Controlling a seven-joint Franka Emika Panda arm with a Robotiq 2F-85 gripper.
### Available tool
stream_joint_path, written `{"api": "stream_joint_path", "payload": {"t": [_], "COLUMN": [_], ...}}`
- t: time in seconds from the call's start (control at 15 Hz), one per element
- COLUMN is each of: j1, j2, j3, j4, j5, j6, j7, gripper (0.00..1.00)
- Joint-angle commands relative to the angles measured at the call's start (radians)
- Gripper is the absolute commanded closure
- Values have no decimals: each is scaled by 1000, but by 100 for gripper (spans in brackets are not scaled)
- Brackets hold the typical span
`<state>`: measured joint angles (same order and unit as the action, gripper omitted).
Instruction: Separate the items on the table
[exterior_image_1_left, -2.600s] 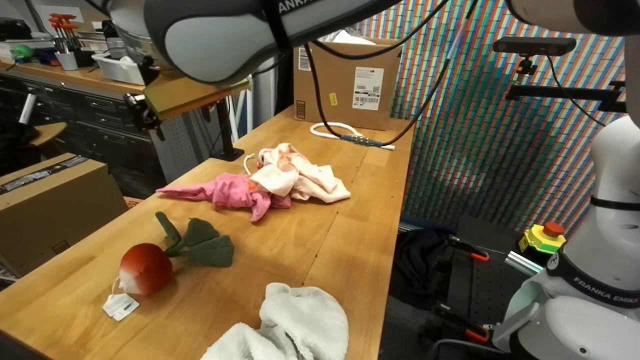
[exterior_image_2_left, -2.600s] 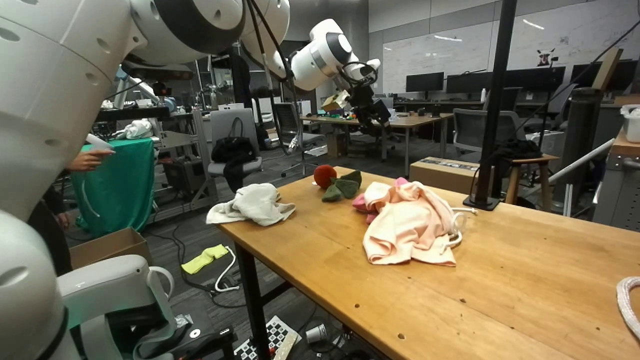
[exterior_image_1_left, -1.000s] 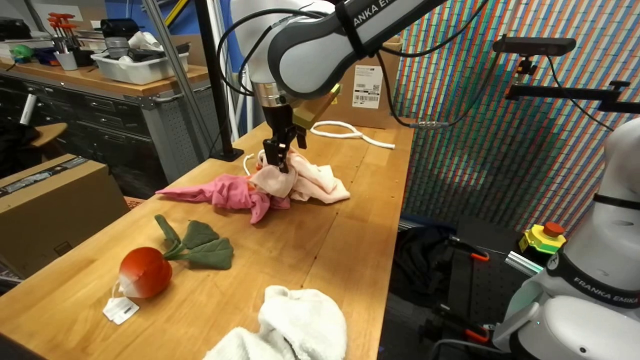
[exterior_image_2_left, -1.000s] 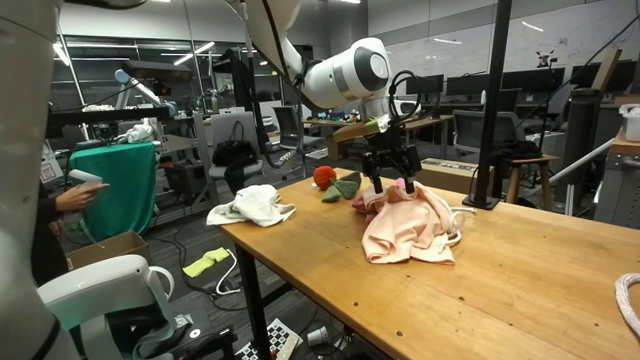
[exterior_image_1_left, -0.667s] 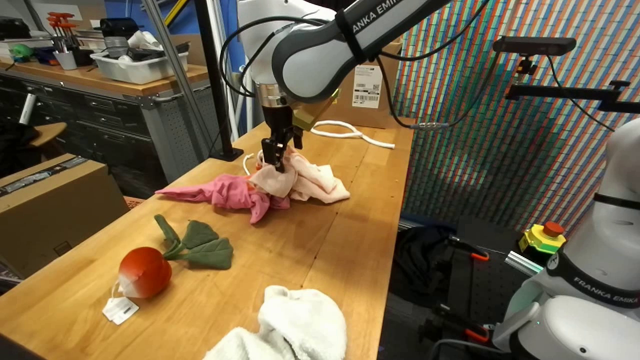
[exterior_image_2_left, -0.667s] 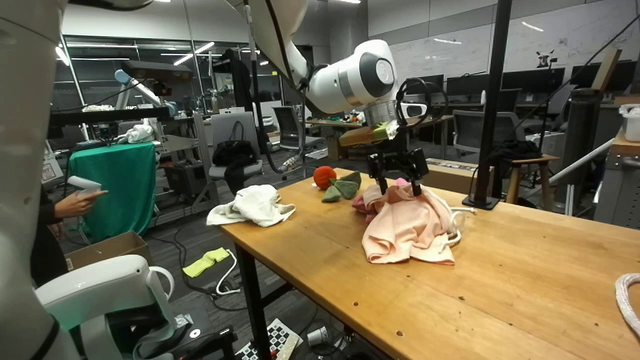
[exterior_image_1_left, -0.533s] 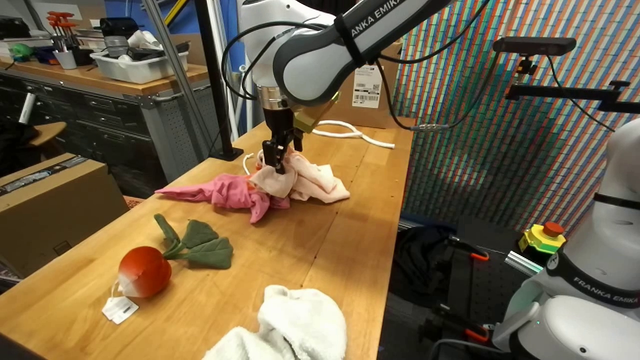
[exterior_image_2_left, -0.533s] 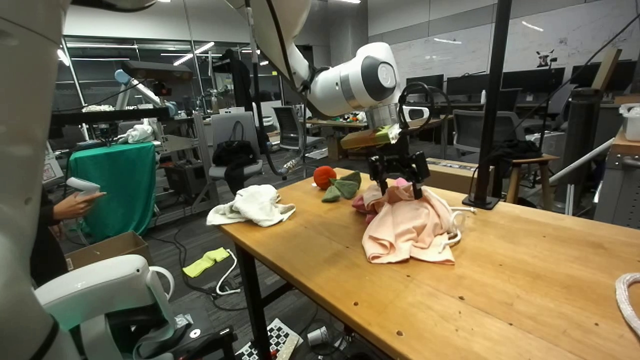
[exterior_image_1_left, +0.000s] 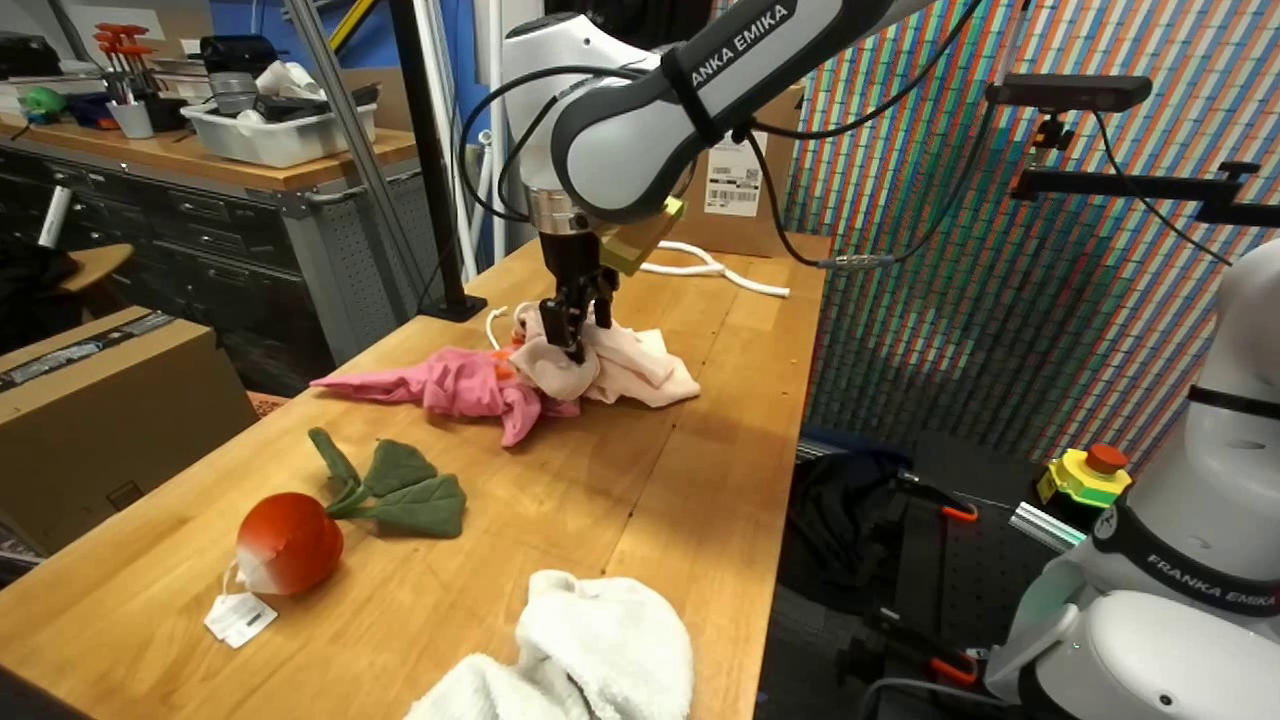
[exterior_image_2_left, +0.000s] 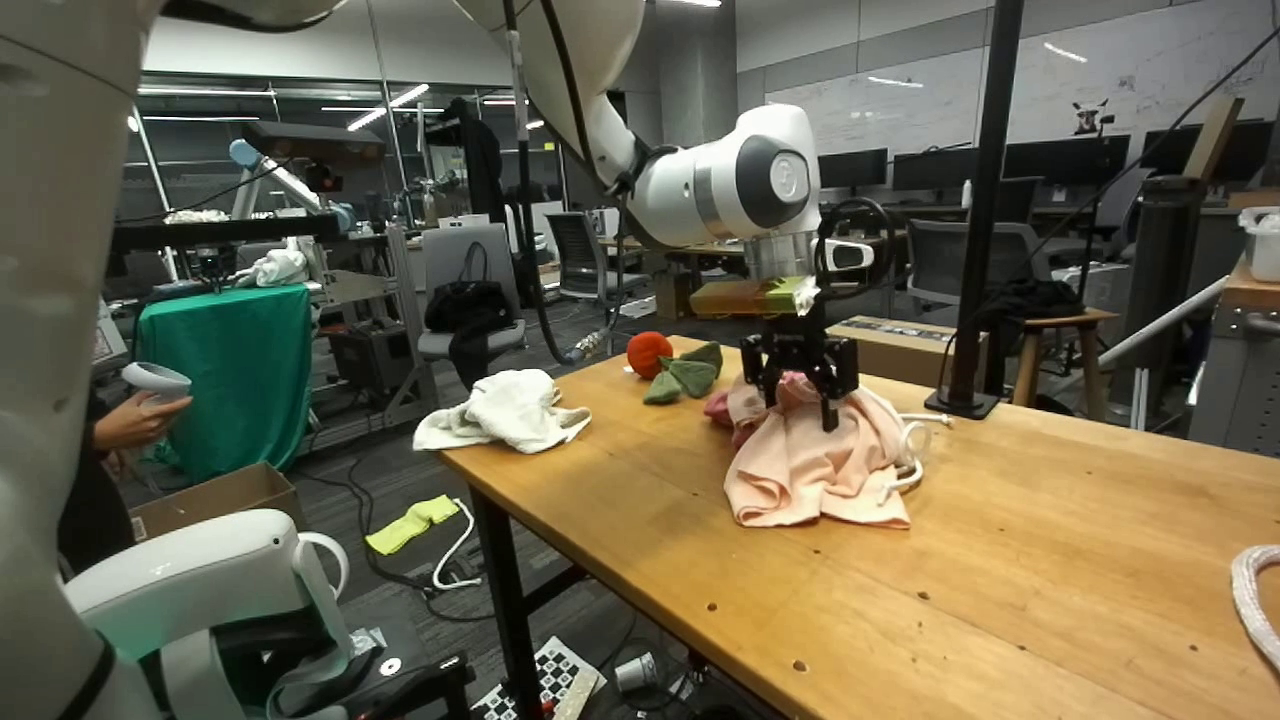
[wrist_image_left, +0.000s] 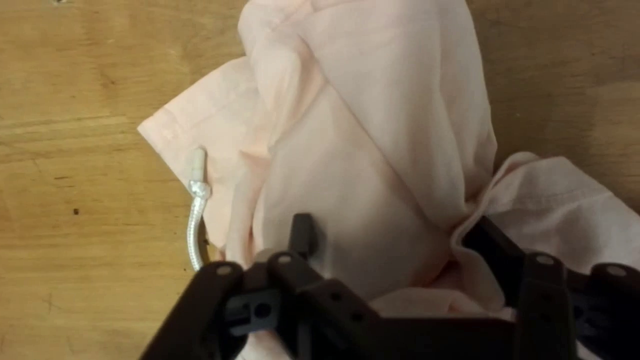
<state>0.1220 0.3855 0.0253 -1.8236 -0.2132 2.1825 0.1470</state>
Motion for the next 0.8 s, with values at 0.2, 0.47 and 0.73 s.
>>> {"api": "stream_joint_path", "payload": {"t": [0.2,0.47,0.73], "j1": [-38,-39,-40], "j2": [-3,-25,-119], "j3": [13,1,-9], "j4": [-8,-19,-42], "j5": [98,108,102], "j6": [-22,-37,-114], "j7": [-98,-81,-53], "gripper": [74,97,96]}}
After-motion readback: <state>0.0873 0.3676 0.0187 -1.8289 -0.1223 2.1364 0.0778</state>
